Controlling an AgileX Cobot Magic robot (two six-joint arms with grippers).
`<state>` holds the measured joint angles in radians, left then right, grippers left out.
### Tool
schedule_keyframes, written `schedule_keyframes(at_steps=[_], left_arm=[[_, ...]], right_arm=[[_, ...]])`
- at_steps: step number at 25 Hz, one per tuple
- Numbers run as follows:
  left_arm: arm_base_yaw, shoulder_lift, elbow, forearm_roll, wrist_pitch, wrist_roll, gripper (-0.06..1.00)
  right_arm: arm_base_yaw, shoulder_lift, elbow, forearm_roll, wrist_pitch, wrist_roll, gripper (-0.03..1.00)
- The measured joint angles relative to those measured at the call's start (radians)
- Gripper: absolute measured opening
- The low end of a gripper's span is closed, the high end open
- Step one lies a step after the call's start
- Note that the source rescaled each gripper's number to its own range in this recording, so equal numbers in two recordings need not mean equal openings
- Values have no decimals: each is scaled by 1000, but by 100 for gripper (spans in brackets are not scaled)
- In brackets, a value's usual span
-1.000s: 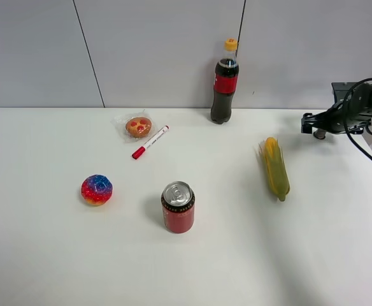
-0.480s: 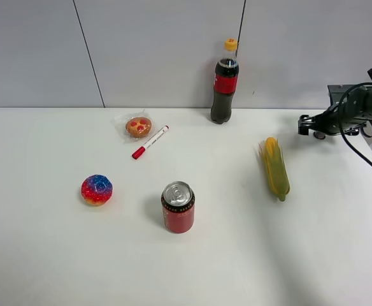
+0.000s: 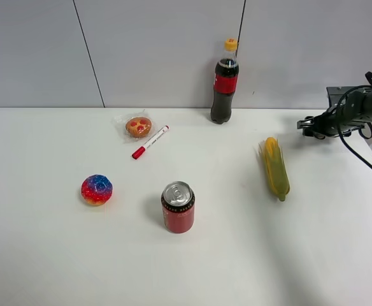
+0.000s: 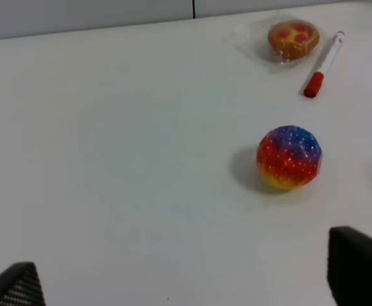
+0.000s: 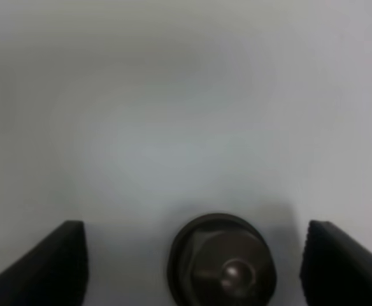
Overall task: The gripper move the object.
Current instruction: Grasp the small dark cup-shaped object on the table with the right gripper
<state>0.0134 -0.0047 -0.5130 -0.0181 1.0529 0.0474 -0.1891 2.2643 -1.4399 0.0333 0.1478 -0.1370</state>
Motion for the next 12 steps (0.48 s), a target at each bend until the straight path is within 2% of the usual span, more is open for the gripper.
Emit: schedule_keyframes(at_steps=[9, 12], left_arm=[[0, 0, 0, 0, 0, 0, 100], [0, 0, 0, 0, 0, 0, 100]], right_arm=[[0, 0, 0, 0, -2, 13, 28], [0, 0, 0, 0, -2, 43, 15]])
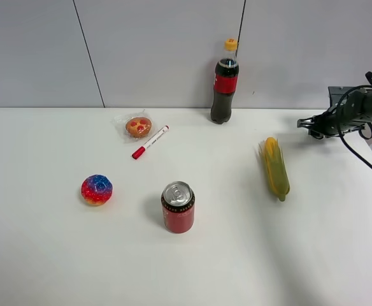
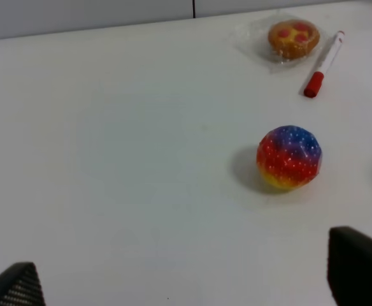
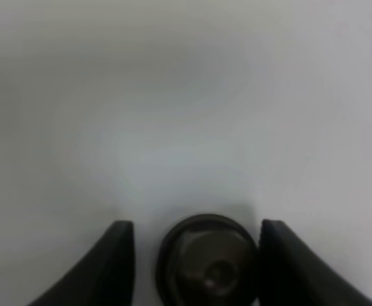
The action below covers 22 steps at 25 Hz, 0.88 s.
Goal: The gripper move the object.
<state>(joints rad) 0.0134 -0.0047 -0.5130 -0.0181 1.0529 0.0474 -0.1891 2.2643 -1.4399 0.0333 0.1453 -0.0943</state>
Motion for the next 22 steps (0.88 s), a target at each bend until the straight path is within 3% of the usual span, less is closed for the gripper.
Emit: schedule_keyframes(at_steps=[3, 14, 19, 22], left_arm=[[0, 0, 0, 0, 0, 0, 100], [0, 0, 0, 0, 0, 0, 100], [0, 0, 0, 0, 0, 0, 100], [0, 0, 0, 0, 0, 0, 100]], right_arm=[[0, 0, 0, 0, 2, 21, 0], [0, -40, 0, -1, 53, 24, 0], [0, -152, 0, -1, 160, 23, 0], [1, -223, 0, -1, 275, -4, 0]])
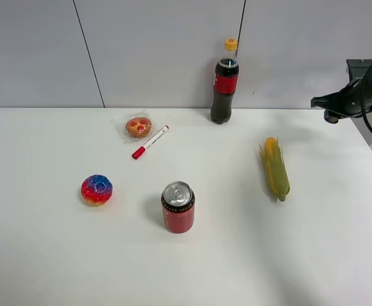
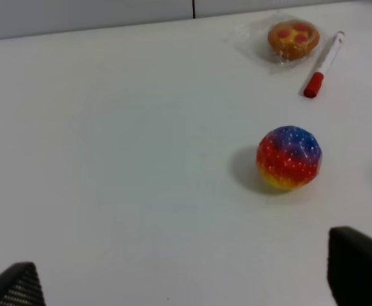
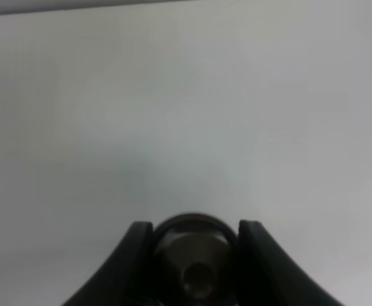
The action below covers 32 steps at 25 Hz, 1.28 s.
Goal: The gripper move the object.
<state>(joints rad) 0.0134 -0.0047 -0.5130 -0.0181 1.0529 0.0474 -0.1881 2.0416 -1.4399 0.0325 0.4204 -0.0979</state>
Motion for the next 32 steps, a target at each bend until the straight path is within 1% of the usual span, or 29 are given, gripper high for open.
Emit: schedule_keyframes(at_steps=[3, 5, 8, 11, 14, 16, 20, 22, 26, 29, 32], left_arm=[[0, 0, 0, 0, 0, 0, 100], [0, 0, 0, 0, 0, 0, 100], [0, 0, 0, 0, 0, 0, 100], [0, 0, 0, 0, 0, 0, 100], [0, 0, 0, 0, 0, 0, 100], [0, 0, 0, 0, 0, 0, 100], [0, 0, 0, 0, 0, 0, 100], [0, 0, 0, 1, 0, 0, 100], [0, 0, 0, 0, 0, 0, 100], [0, 0, 0, 0, 0, 0, 100], [0, 0, 0, 0, 0, 0, 100]], right_arm=[[7, -75, 0, 0, 122, -81, 0], [27, -132, 0, 0, 186, -153, 0], [75, -212, 0, 14, 250, -241, 0], [129, -286, 0, 94, 307, -328, 0], [202, -344, 0, 182, 338, -397, 0], [261, -366, 0, 209, 342, -442, 0], [401, -375, 0, 218, 350, -510, 0], [474, -375, 0, 226, 341, -526, 0], [597, -374, 0, 235, 276, -534, 0], [654, -358, 0, 235, 223, -535, 0], [686, -307, 0, 236, 169, -536, 0]])
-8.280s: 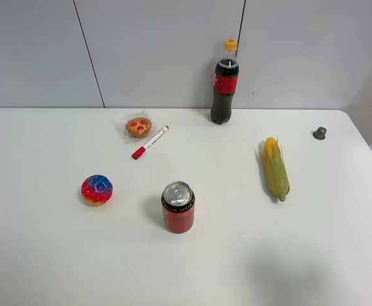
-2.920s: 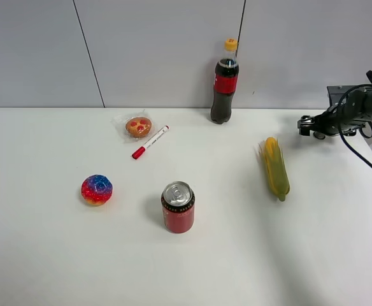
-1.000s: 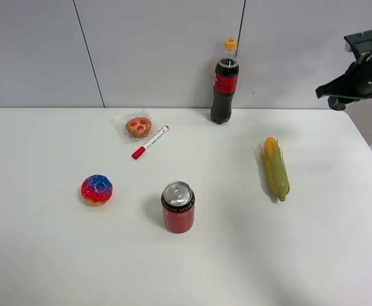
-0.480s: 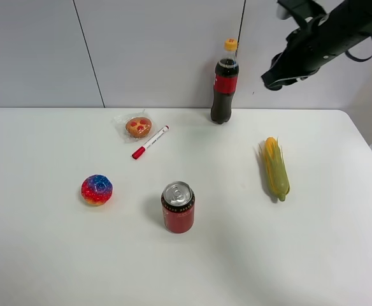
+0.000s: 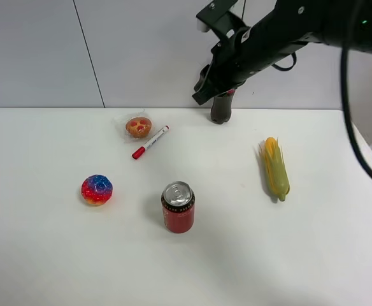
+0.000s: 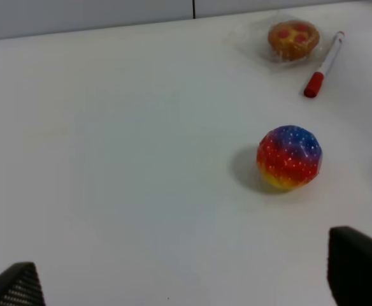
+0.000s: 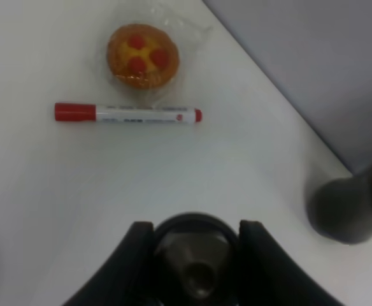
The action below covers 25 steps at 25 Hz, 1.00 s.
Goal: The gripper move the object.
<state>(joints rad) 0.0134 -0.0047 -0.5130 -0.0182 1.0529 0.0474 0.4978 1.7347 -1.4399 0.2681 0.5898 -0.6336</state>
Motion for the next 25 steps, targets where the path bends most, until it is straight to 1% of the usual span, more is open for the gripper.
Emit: schedule_keyframes(at_steps=[3, 7, 10, 19, 23, 25], left_arm=[[0, 0, 0, 0, 0, 0, 100], [0, 0, 0, 0, 0, 0, 100], [0, 0, 0, 0, 0, 0, 100], [0, 0, 0, 0, 0, 0, 100], [0, 0, 0, 0, 0, 0, 100], [0, 0, 0, 0, 0, 0, 100]], right_arm=[[9, 69, 6, 0, -61, 0, 0], [10, 150, 52, 0, -179, -1, 0], [10, 203, 80, 0, -251, -27, 0], [7, 262, 166, 5, -261, -43, 0], [-15, 264, 240, 23, -266, -43, 0], [-23, 264, 274, 23, -287, -43, 0]])
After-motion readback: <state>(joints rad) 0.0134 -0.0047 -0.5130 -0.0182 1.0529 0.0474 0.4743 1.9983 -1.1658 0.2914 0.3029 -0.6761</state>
